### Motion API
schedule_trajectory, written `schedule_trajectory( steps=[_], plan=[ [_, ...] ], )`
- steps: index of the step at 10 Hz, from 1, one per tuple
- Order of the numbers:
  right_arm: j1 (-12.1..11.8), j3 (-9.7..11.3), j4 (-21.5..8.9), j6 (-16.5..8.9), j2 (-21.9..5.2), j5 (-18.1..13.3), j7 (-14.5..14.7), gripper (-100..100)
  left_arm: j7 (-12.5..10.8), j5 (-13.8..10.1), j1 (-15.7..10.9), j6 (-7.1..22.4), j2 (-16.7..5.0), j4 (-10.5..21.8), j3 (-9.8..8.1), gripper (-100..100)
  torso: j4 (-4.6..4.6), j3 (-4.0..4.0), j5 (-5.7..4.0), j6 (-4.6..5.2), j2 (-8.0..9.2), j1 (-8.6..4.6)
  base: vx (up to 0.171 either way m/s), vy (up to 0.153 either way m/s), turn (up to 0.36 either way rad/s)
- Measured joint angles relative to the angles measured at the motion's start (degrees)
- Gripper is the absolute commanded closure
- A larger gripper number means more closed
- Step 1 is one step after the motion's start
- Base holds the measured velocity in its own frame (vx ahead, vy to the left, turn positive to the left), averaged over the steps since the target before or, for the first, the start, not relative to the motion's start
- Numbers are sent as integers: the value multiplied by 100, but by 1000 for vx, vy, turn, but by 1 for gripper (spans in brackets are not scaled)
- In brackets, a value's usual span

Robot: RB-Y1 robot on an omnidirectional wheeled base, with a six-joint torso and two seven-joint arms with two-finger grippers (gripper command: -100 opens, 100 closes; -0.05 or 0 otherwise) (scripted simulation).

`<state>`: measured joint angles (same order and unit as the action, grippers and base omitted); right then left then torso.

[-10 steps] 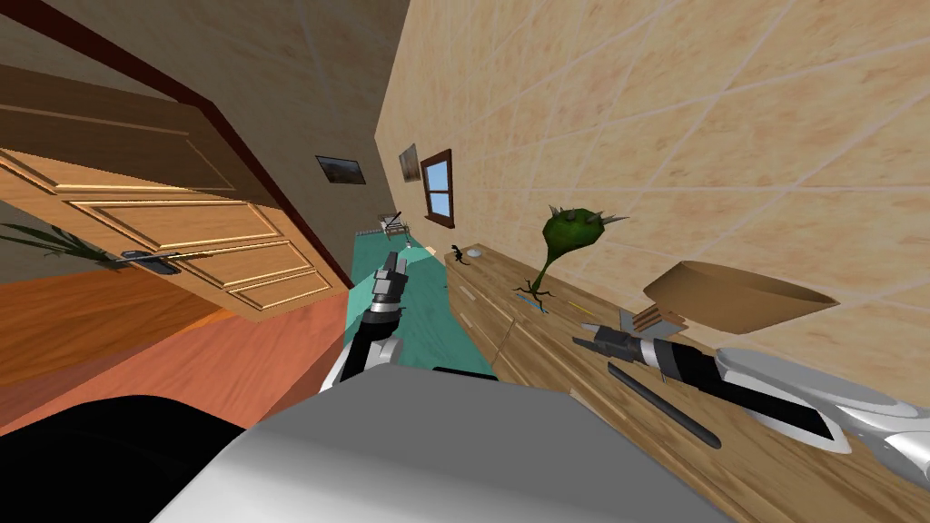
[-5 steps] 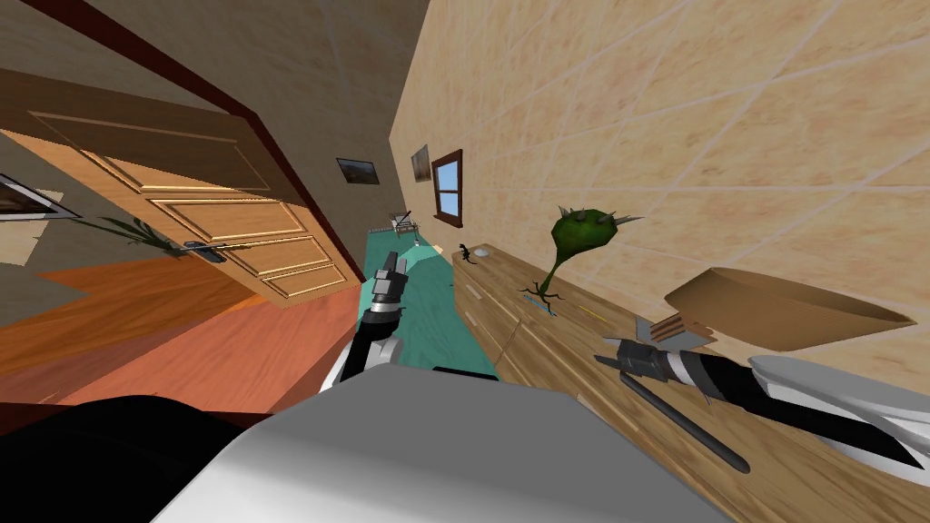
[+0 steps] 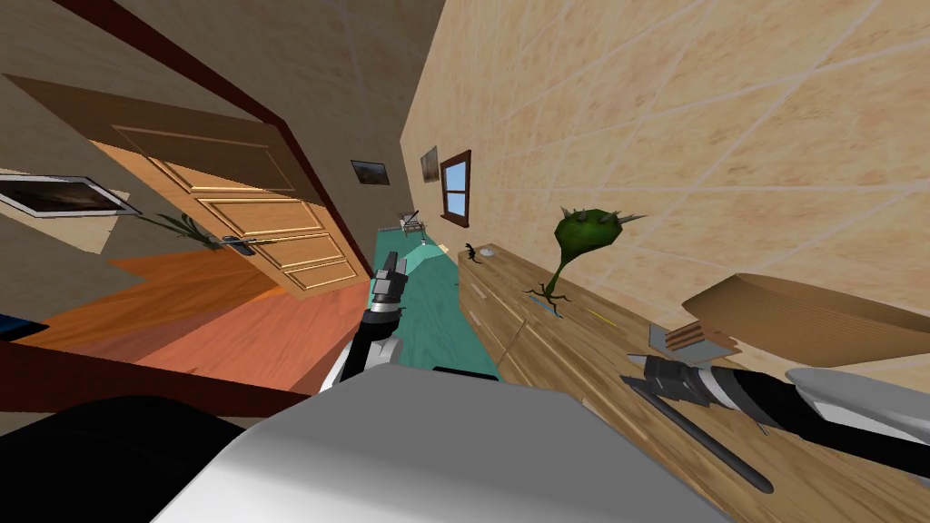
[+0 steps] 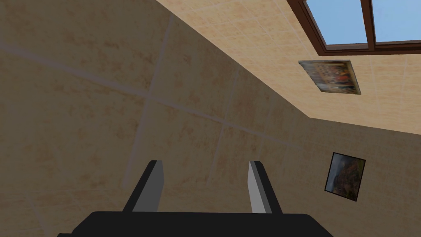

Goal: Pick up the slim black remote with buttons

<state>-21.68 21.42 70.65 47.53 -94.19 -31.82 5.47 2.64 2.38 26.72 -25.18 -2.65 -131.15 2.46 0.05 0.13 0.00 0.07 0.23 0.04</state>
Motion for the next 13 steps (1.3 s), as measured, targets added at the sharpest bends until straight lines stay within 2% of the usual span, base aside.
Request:
schedule_trajectory(
  steps=[1, 2, 4, 5, 6, 7, 8, 9, 10, 11, 13],
  plan=[
    [-14, 130, -219, 104, -80, -55, 17, -100, 0, 0, 0, 0, 0, 0, 0, 0, 2, 4, 1, 3, 7, -2, -69, 4, 137],
    [-128, 225, -382, 166, -150, -48, 93, -100, 0, 0, 0, 0, 0, 0, 0, 0, 3, 7, 0, 3, 11, -2, -61, 0, 106],
    [57, 554, -701, 258, -146, -324, 11, -100, 0, 0, 0, 0, 0, 0, 0, 0, 2, 5, -1, 3, 7, -3, -53, 12, 117],
    [-206, 610, -687, 240, -319, -191, 64, -100, 0, 0, 0, 0, 0, 0, 0, 0, 3, 5, 2, 4, 8, 2, -45, 4, 42],
    [-108, 704, -806, 268, -277, -296, 53, -100, 0, 0, 1, 0, 0, 0, -1, 0, 2, 4, -1, 4, 5, -3, -17, 0, 1],
    [-89, 717, -826, 283, -267, -317, 42, 0, 0, 0, 1, 0, 0, 0, -1, 0, 1, -1, -1, 4, -4, -5, 0, 0, 0],
    [-92, 716, -823, 282, -268, -315, 43, -100, 0, 0, 1, 0, 0, 0, -1, 0, -1, -5, -1, 4, -10, -5, 18, 0, 79],
    [-49, 753, -888, 253, -141, -388, 49, -100, 0, 0, 1, 0, 0, 0, 0, 0, -3, -10, -3, 2, -18, -6, 43, -6, 110],
    [-129, 770, -901, 154, -19, -380, 107, -100, 0, 0, 2, 0, 0, 0, -1, 0, -5, -15, -4, 2, -27, -9, 21, -5, 18],
    [-140, 772, -900, 126, -7, -376, 124, 100, 0, 0, 2, 0, 0, 0, -1, 0, -5, -14, -2, 3, -24, -8, 0, 0, 0],
    [-138, 768, -899, 141, -18, -374, 122, 100, 0, 0, 1, 0, 0, 0, 0, 0, -7, -14, -22, -1, -23, -25, 0, 0, 0]
  ],
)
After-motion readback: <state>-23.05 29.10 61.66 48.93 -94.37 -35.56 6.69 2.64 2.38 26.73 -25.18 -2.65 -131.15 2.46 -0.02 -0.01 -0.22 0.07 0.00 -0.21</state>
